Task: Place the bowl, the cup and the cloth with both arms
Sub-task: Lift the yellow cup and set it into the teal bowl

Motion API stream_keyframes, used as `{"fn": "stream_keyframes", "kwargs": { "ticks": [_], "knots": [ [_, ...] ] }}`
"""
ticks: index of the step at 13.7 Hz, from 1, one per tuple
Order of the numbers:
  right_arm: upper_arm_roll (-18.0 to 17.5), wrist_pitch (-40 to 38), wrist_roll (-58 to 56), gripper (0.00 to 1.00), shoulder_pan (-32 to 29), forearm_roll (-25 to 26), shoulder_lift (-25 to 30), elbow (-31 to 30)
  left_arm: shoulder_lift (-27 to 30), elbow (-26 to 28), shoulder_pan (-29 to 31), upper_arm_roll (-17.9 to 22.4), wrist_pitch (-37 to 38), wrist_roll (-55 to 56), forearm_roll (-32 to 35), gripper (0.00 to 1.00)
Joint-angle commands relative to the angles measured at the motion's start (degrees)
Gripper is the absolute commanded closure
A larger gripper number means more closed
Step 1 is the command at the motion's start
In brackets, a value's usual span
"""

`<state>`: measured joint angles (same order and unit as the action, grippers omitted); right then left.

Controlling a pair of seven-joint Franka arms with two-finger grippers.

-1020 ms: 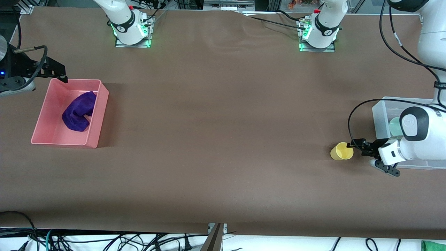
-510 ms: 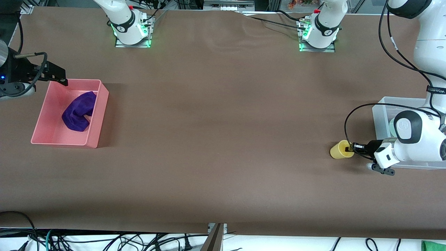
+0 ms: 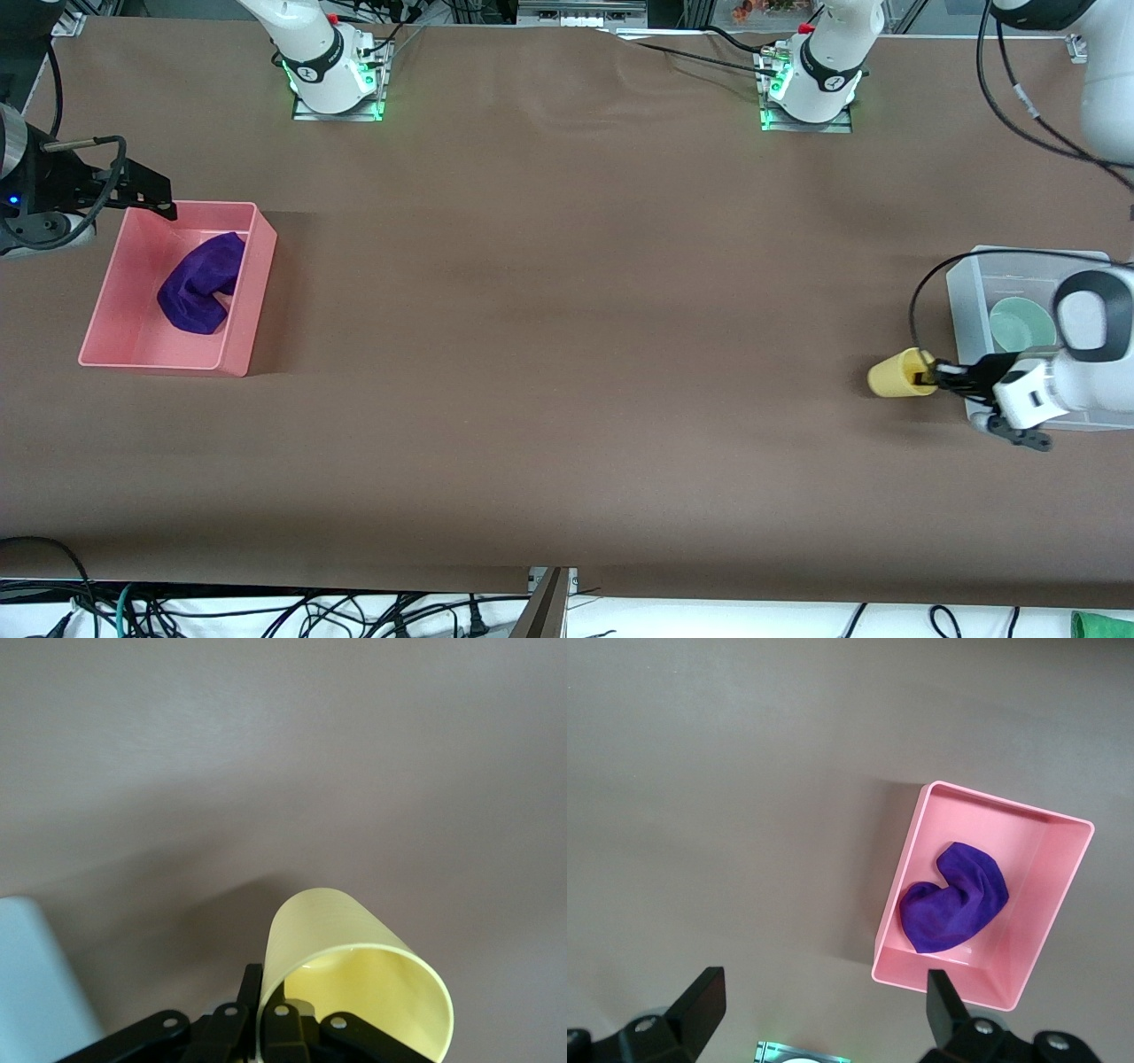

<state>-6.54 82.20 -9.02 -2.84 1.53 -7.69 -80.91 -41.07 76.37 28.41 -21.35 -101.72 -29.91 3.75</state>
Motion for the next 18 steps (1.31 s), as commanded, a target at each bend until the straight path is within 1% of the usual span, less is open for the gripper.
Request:
{"fn": "stream_keyframes", "kwargs": {
  "ticks": [1,3,4,6,8,9,12,13,14,15,18],
  "knots": [
    [-0.41,-0.11,0.67,0.0,-0.06,0.49,-0.14,0.58,7.12,1.05,1.63,0.43,4.33,-11.19,7.04,1.0],
    [-0.41,-0.11,0.75,0.0,-0.06,0.49,-0.14,0.58,7.76,2.03,3.66,0.34,5.21,-15.6,15.89,1.0],
    [-0.32,-0.11,0.84,0.0,-0.06,0.49,-0.14,0.58,7.41,2.38,4.89,0.34,4.69,-17.97,18.81,1.0],
    [-0.23,-0.11,0.93,0.0,-0.15,0.49,-0.14,0.58,6.79,4.12,8.48,0.34,1.45,-21.58,20.07,1.0],
    [-0.14,-0.11,2.59,0.0,-0.24,0.4,-0.14,0.58,6.96,9.12,11.83,0.17,-3.73,-23.96,19.9,1.0],
    [-0.14,-0.11,3.12,0.0,-0.24,0.4,-0.14,0.58,7.14,10.45,12.01,0.16,-4.71,-23.97,19.55,1.0],
    [-0.06,-0.11,3.13,0.0,-0.41,0.4,-0.22,0.67,6.79,10.91,12.45,0.34,-4.81,-24.06,19.98,1.0],
    [-0.05,-0.02,3.04,0.0,-0.5,0.4,-0.22,0.67,6.7,10.91,12.89,0.34,-4.81,-24.06,19.98,0.9],
    [-0.05,-0.02,3.13,0.0,-0.5,0.4,-0.22,0.67,6.61,10.91,13.16,0.25,-4.81,-24.06,19.9,0.29],
    [-0.05,0.24,3.04,0.0,-0.5,0.4,-0.22,0.67,6.53,10.82,13.16,0.25,-4.81,-24.06,19.81,0.0],
    [-0.05,0.16,2.78,0.0,-0.59,0.4,-0.22,0.67,7.05,10.47,12.9,-0.1,-4.02,-24.06,19.63,0.0]
  ]
}}
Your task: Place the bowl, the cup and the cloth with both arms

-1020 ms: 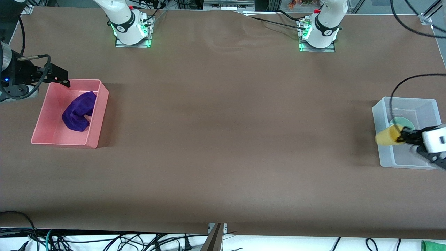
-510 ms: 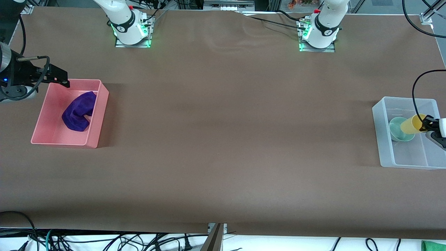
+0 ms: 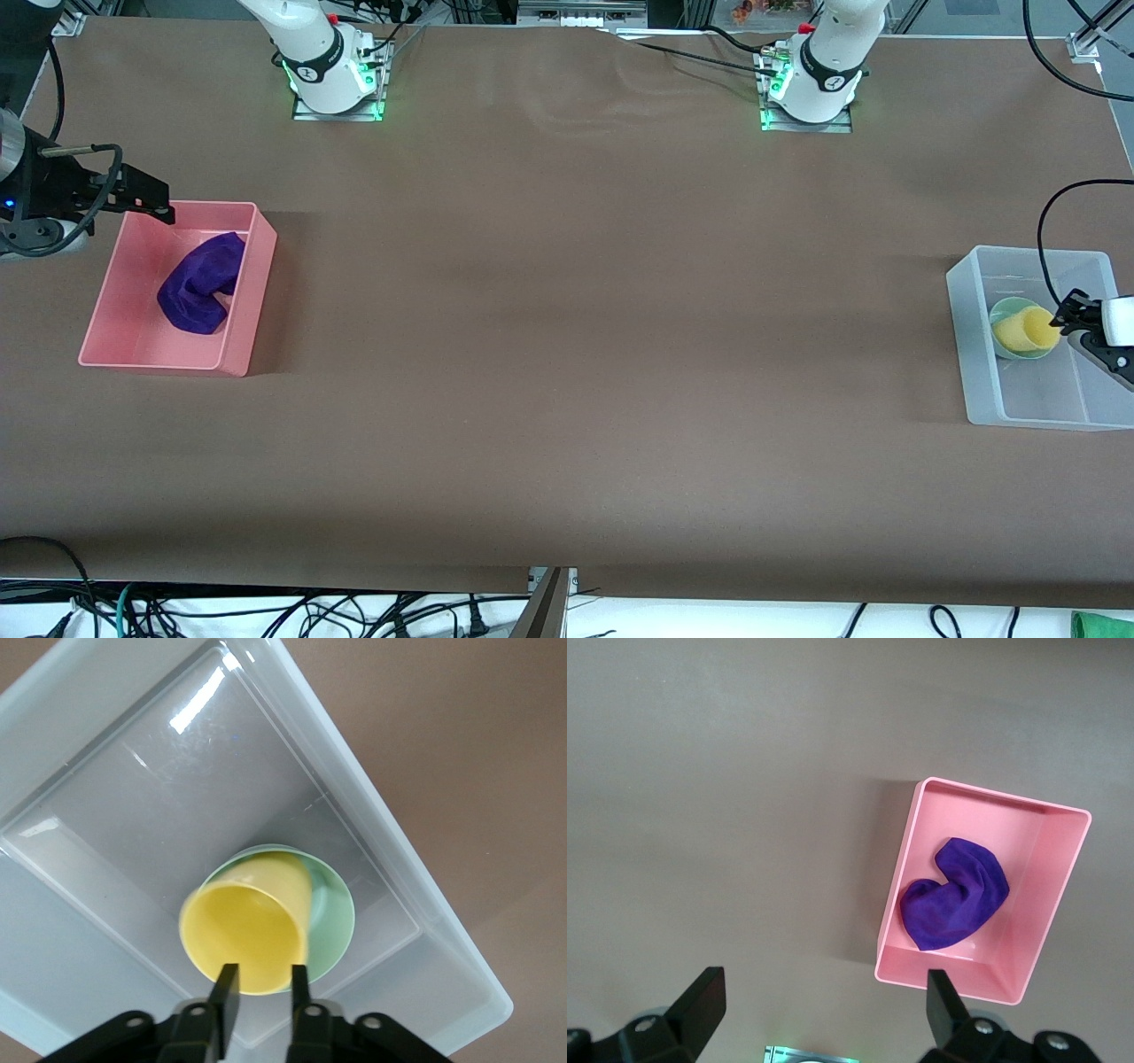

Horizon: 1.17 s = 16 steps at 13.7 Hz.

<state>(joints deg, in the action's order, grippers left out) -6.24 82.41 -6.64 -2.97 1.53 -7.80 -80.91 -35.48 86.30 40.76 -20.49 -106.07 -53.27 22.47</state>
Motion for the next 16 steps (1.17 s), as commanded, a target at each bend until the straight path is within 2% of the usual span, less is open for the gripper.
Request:
{"fn": "stream_keyframes", "kwargs": {
  "ticks": [1,2,4,6,8,12,14,16],
  "knots": [
    [-0.27,0.03,0.23,0.0,-0.46,0.4,-0.11,0.58,2.07,0.1,0.38,-1.21,0.68,-0.61,0.56,0.0],
    [-0.35,0.03,0.22,0.0,-0.46,0.4,-0.11,0.67,3.56,-0.16,0.29,-2.17,1.73,-0.35,0.21,0.0],
    [-0.35,0.03,0.14,0.0,-0.46,0.4,-0.11,0.58,7.77,-0.34,0.29,-6.99,5.24,1.66,-0.57,0.0],
    [-0.35,0.03,0.22,0.0,-0.46,0.49,-0.11,0.58,10.6,-0.34,0.2,-9.99,10.24,10.24,-3.03,0.0],
    [-0.35,0.03,0.22,0.0,-0.46,0.49,-0.11,0.58,12.79,-2.17,0.03,-15.33,15.68,20.0,-4.01,0.0],
    [-0.35,-0.06,0.14,0.0,-0.46,0.49,-0.11,0.58,14.47,-4.73,-1.55,-27.03,26.95,46.09,-4.01,0.0],
    [-0.35,-0.15,0.14,0.0,-0.37,0.49,-0.37,0.58,14.65,-5.61,-1.56,-32.13,27.75,51.05,-4.01,0.0],
    [-0.35,-0.06,0.14,0.0,-0.37,0.49,-0.37,0.67,14.65,-5.97,-1.56,-33.64,29.07,51.24,-4.27,0.0]
  ]
}}
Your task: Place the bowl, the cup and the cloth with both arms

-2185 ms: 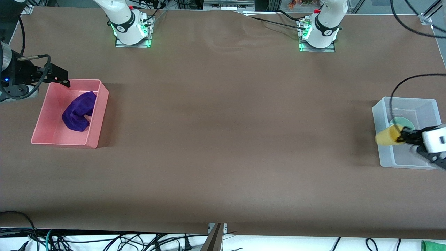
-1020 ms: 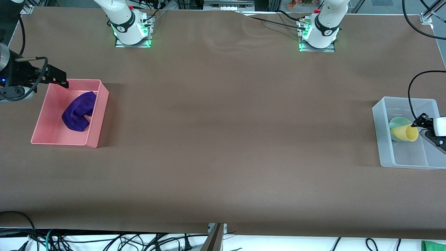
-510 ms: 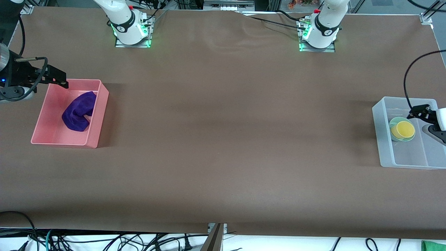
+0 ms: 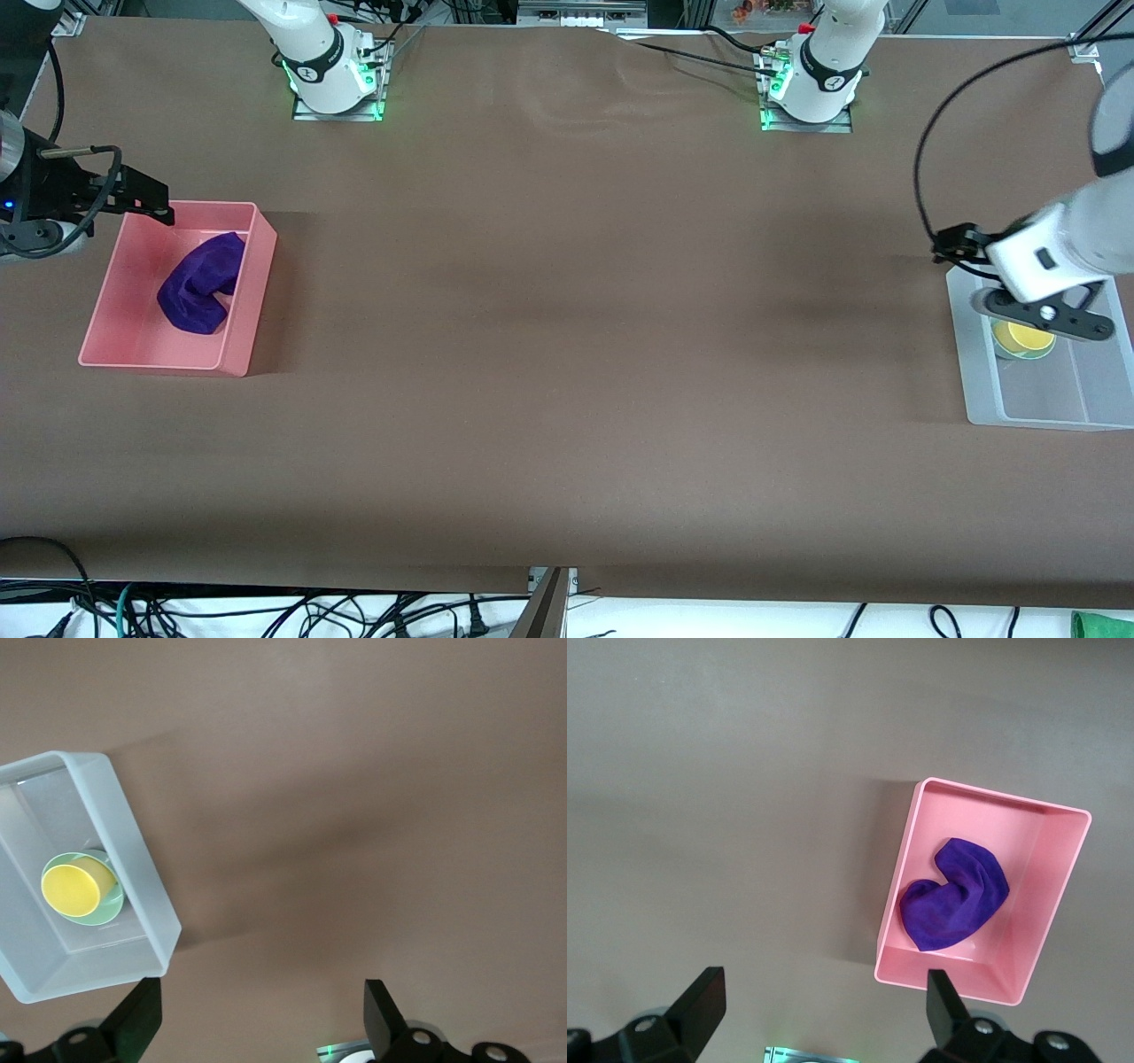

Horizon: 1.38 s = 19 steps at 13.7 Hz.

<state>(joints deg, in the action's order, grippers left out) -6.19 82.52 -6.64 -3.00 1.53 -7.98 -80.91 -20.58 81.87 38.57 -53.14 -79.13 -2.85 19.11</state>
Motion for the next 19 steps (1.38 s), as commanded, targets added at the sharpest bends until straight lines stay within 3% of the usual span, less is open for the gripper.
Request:
{"fn": "stream_keyframes", "kwargs": {
  "ticks": [1,8,9,10,12,14,15,18,19],
  "knots": [
    [-0.4,-0.17,0.14,0.0,-0.34,0.49,-0.2,0.58,-0.08,-2.24,0.63,-1.09,2.22,0.83,-1.79,0.0],
    [-0.4,-0.17,0.22,0.0,-0.34,0.58,-0.2,0.67,1.24,-3.03,-1.82,0.66,2.49,0.66,-3.56,0.0],
    [-0.4,-0.17,0.22,0.0,-0.42,0.58,-0.2,0.67,2.55,-3.12,-7.23,5.89,2.4,0.13,-3.64,0.0],
    [-0.4,-0.17,0.22,0.0,-0.42,0.58,-0.28,0.58,4.73,-3.12,-14.76,14.9,1.96,-0.04,-5.82,0.0],
    [-0.4,-0.34,0.22,0.0,-0.42,0.58,-0.2,0.58,8.34,-2.34,-26.83,30.65,1.61,0.56,-16.34,0.0],
    [-0.31,-0.26,0.22,0.0,-0.42,0.58,-0.2,0.58,10.98,-0.41,-38.34,44.37,1.61,0.04,-18.15,0.0],
    [-0.31,-0.43,0.22,0.0,-0.42,0.58,-0.2,0.58,11.43,0.56,-42.05,49.31,0.21,-0.05,-18.32,0.0],
    [-0.4,-0.35,0.22,0.0,-0.42,0.58,-0.2,0.67,18.97,13.53,-43.58,51.82,-14.68,0.48,-19.63,0.0],
    [-0.4,-0.35,0.31,0.0,-0.34,0.58,-0.2,0.58,20.04,15.4,-43.41,51.82,-16.74,0.48,-20.42,0.0]
  ]
}}
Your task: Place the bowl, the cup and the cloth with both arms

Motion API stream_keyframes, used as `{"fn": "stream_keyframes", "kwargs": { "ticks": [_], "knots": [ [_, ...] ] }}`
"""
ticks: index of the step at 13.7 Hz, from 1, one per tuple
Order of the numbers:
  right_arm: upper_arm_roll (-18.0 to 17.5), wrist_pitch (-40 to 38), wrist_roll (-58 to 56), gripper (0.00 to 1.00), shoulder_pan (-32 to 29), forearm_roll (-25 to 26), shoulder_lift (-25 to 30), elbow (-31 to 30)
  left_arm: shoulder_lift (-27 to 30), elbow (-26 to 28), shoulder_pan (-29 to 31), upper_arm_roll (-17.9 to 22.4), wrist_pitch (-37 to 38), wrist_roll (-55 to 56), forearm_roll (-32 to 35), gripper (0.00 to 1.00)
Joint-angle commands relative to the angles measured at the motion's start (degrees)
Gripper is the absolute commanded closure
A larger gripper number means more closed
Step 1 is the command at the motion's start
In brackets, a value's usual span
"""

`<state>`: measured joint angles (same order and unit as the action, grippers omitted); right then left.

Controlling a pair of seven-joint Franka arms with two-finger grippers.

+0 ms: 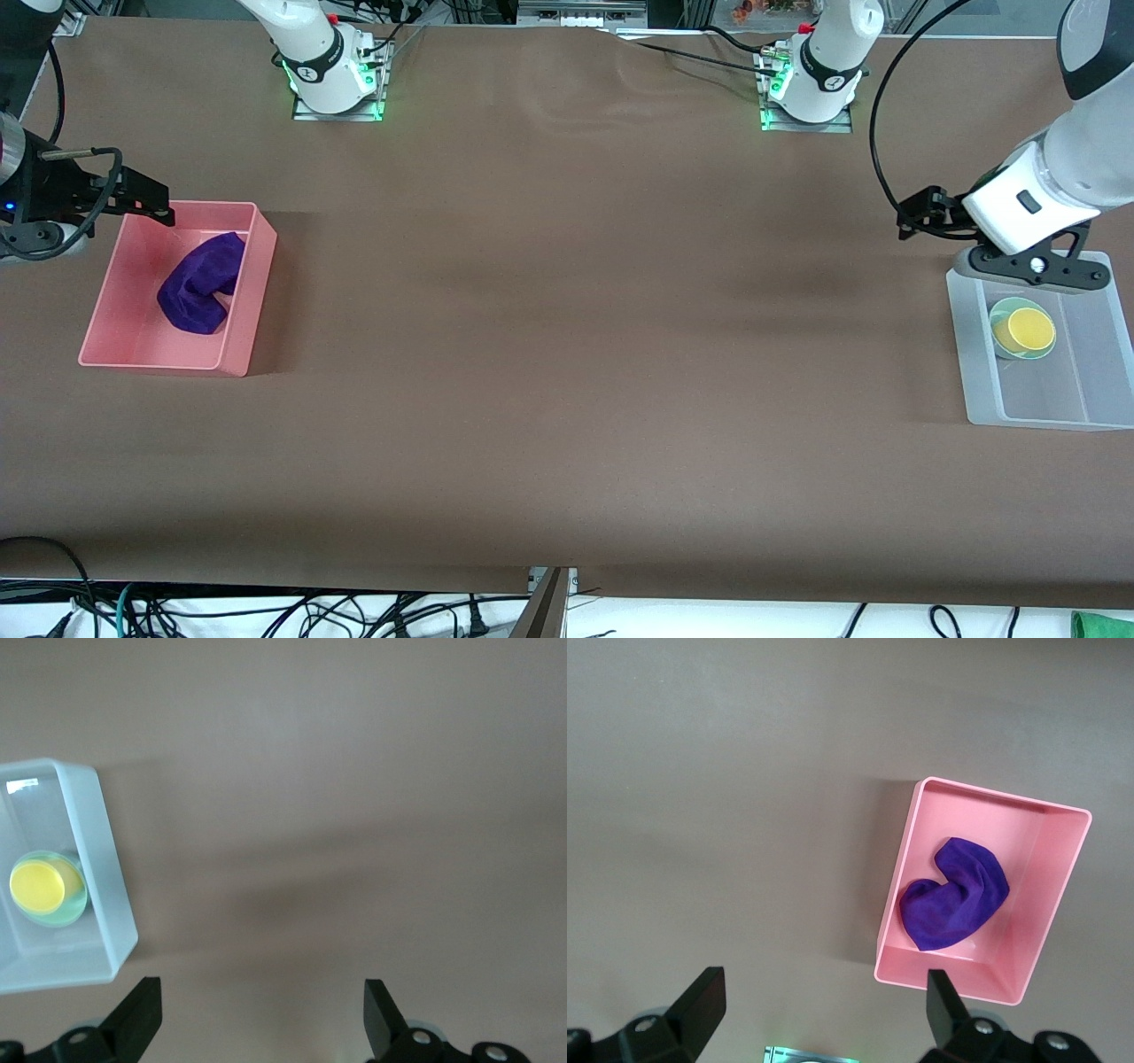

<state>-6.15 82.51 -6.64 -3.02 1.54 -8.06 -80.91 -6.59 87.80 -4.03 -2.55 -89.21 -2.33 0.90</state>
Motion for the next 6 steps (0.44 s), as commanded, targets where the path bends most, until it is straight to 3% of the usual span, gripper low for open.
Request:
{"fn": "stream_keyframes", "kwargs": {
  "ticks": [1,6],
  "knots": [
    [-0.44,-0.42,0.31,0.0,-0.23,0.57,-0.2,0.58,6.15,9.58,-0.63,1.23,-6.68,-0.04,-2.31,0.0],
    [-0.44,-0.16,0.66,0.0,-0.32,0.48,-0.2,0.58,6.15,9.58,-0.72,2.37,-6.59,0.04,-4.33,0.0]
  ]
}}
